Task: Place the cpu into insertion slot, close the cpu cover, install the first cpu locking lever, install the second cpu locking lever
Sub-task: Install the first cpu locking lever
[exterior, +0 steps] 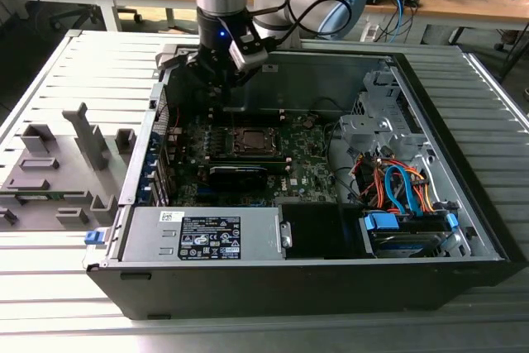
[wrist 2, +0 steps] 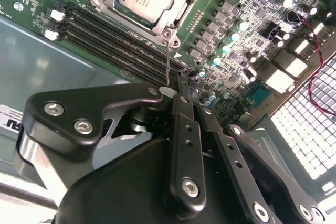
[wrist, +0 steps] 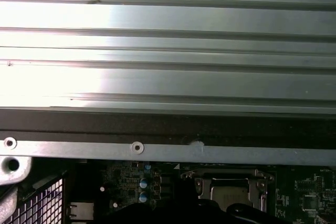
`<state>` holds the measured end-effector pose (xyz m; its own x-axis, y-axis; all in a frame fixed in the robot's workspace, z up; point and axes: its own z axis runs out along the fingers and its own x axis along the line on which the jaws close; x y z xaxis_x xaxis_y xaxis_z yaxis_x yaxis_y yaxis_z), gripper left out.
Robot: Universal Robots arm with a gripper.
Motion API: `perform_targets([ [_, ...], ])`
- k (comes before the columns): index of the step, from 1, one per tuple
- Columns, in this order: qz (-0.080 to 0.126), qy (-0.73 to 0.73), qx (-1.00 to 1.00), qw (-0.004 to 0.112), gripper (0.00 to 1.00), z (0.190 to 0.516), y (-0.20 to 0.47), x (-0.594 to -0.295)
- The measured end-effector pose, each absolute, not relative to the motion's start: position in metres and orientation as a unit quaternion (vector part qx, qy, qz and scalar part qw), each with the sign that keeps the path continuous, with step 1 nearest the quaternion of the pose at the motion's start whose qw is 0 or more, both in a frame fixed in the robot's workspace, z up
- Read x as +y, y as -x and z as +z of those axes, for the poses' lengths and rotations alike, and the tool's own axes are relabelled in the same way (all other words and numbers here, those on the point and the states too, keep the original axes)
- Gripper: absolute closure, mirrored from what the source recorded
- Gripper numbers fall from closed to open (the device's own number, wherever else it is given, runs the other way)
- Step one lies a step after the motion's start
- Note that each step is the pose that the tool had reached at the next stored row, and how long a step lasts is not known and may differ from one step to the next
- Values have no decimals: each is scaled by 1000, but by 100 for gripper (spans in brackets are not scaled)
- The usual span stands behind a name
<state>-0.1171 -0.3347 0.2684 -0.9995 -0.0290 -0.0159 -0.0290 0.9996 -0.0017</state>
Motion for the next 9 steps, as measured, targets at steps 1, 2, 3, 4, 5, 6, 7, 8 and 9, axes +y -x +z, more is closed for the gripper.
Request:
perform_targets([
  [1,-1,15,1000,8,89,268,117,-335],
  [2,-1,15,1000,8,89,268,117,-335],
  [3,-1,15,1000,8,89,268,115,-335],
  [4,-1,14,1000,8,89,268,115,-335],
  [5,-1,15,1000,8,89,268,115,-335],
  [6,-1,15,1000,8,89,268,115,-335],
  [7,-1,15,1000,8,89,268,115,-335],
  [8,-1,14,1000,8,89,268,115,-335],
  [9,-1,14,1000,8,89,268,114,-335],
])
